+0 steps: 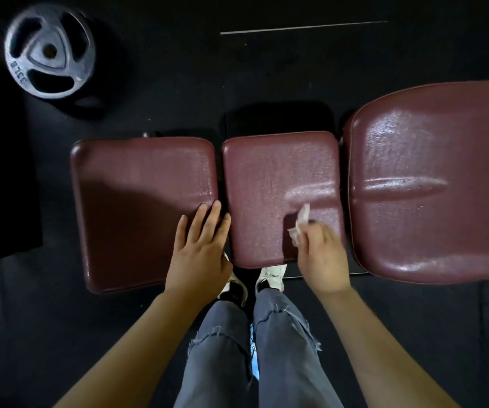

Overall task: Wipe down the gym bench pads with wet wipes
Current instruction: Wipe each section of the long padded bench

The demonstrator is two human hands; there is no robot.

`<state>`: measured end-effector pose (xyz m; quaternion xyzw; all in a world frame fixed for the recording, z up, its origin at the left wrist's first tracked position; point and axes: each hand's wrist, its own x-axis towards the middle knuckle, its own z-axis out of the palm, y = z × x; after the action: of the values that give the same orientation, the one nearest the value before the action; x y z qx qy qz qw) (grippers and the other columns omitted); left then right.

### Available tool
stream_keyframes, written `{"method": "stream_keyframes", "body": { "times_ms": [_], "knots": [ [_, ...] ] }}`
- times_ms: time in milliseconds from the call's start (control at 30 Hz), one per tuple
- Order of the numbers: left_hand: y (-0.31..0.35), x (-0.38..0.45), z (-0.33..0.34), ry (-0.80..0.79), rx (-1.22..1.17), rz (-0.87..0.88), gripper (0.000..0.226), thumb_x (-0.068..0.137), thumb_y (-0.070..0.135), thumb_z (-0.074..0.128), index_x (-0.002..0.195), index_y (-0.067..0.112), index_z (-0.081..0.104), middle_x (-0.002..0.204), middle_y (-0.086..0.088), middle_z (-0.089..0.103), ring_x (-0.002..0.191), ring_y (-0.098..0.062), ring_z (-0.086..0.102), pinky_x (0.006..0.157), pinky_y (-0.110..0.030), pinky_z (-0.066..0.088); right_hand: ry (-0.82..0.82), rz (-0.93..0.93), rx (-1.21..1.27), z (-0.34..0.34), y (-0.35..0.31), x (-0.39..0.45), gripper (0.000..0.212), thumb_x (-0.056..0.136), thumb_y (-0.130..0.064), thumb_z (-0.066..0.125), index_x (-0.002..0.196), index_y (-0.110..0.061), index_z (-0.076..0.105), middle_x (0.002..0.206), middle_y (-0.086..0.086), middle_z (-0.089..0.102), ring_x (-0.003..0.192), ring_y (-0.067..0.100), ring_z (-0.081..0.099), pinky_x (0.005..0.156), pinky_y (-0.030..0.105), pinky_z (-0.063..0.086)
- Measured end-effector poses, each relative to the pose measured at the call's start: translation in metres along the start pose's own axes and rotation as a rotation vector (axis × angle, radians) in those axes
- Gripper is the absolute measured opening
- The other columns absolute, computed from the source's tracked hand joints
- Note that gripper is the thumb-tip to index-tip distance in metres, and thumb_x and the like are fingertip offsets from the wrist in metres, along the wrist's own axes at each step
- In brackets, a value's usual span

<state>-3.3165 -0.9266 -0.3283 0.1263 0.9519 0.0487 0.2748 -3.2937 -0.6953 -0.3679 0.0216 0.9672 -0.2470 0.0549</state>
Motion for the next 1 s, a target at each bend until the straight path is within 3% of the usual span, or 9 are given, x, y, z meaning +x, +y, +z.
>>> {"method": "stream_keyframes", "body": {
  "times_ms": [100,233,333,433,500,633,800,900,1000],
  "knots": [
    [-0.002,-0.002,0.001,0.017,-0.016,0.012,0.074,0.086,0.030,0.058,0.154,0.017,0.032,0.165,-0.005,0.013,0.153,-0.025,0.003,0.122,-0.051,0.001,0.141,-0.001,-0.040,0.009,-0.013,0.100,0.024,0.092,-0.017,0.043,0.093,0.001,0.059,0.080,0.017,0.063,0.070,0.037,0.058,0.062,0.039,0.044],
    [-0.003,-0.001,0.004,0.021,-0.034,0.007,0.075,0.088,0.034,0.052,0.156,0.021,0.024,0.166,-0.001,0.004,0.152,-0.022,-0.005,0.122,-0.045,-0.008,0.167,0.051,-0.086,0.003,-0.028,0.181,0.013,0.093,-0.013,0.053,0.099,-0.002,0.056,0.089,0.016,0.065,0.080,0.036,0.058,0.071,0.042,0.042],
    [-0.001,-0.001,0.001,0.003,-0.022,0.008,0.072,0.088,0.034,0.048,0.156,0.020,0.026,0.166,-0.002,0.006,0.153,-0.023,-0.005,0.122,-0.048,-0.006,0.211,0.042,-0.117,0.000,-0.020,0.123,0.016,0.092,-0.010,0.050,0.093,0.003,0.058,0.077,0.017,0.061,0.068,0.037,0.057,0.065,0.040,0.039],
    [-0.001,-0.001,-0.001,-0.011,-0.012,0.003,0.073,0.086,0.034,0.051,0.154,0.018,0.030,0.165,-0.004,0.011,0.153,-0.025,0.002,0.120,-0.050,-0.002,0.105,0.116,-0.099,-0.004,-0.009,0.016,0.001,0.087,0.004,0.060,0.087,0.004,0.058,0.073,0.017,0.060,0.064,0.036,0.057,0.065,0.040,0.044],
    [-0.002,0.000,0.000,-0.011,-0.002,0.008,0.075,0.085,0.032,0.053,0.154,0.017,0.030,0.165,-0.005,0.011,0.153,-0.025,0.004,0.120,-0.050,-0.002,0.053,0.219,-0.052,-0.007,-0.005,-0.025,0.011,0.082,0.010,0.065,0.084,0.002,0.058,0.076,0.016,0.063,0.064,0.036,0.058,0.063,0.041,0.047],
    [-0.004,0.000,0.003,-0.003,0.010,0.022,0.077,0.083,0.032,0.059,0.153,0.017,0.031,0.165,-0.005,0.015,0.152,-0.026,0.008,0.121,-0.050,0.002,0.112,0.187,-0.014,-0.003,-0.006,0.034,0.007,0.088,0.004,0.061,0.087,0.000,0.056,0.072,0.017,0.062,0.065,0.037,0.058,0.062,0.041,0.046],
    [-0.006,0.000,0.009,0.040,-0.006,0.027,0.073,0.084,0.035,0.045,0.154,0.019,0.031,0.166,-0.002,0.012,0.153,-0.025,0.006,0.122,-0.048,-0.001,0.235,0.183,-0.010,-0.002,-0.013,0.175,0.009,0.094,-0.011,0.048,0.095,-0.003,0.053,0.090,0.017,0.063,0.084,0.036,0.059,0.072,0.046,0.048],
    [-0.005,0.000,0.008,0.041,-0.009,0.028,0.070,0.085,0.038,0.036,0.153,0.018,0.034,0.165,-0.003,0.015,0.153,-0.025,0.008,0.122,-0.048,-0.001,0.243,0.150,-0.059,0.000,-0.007,0.156,0.011,0.097,-0.012,0.049,0.096,-0.003,0.055,0.089,0.016,0.064,0.082,0.034,0.060,0.073,0.043,0.046],
    [-0.005,0.001,0.007,0.036,0.001,0.026,0.069,0.086,0.036,0.040,0.152,0.017,0.035,0.164,-0.004,0.017,0.153,-0.025,0.009,0.122,-0.048,-0.003,0.188,0.177,-0.026,0.000,0.012,0.059,0.004,0.093,-0.003,0.055,0.093,0.000,0.058,0.083,0.018,0.064,0.075,0.040,0.060,0.067,0.044,0.048]
  ]
}}
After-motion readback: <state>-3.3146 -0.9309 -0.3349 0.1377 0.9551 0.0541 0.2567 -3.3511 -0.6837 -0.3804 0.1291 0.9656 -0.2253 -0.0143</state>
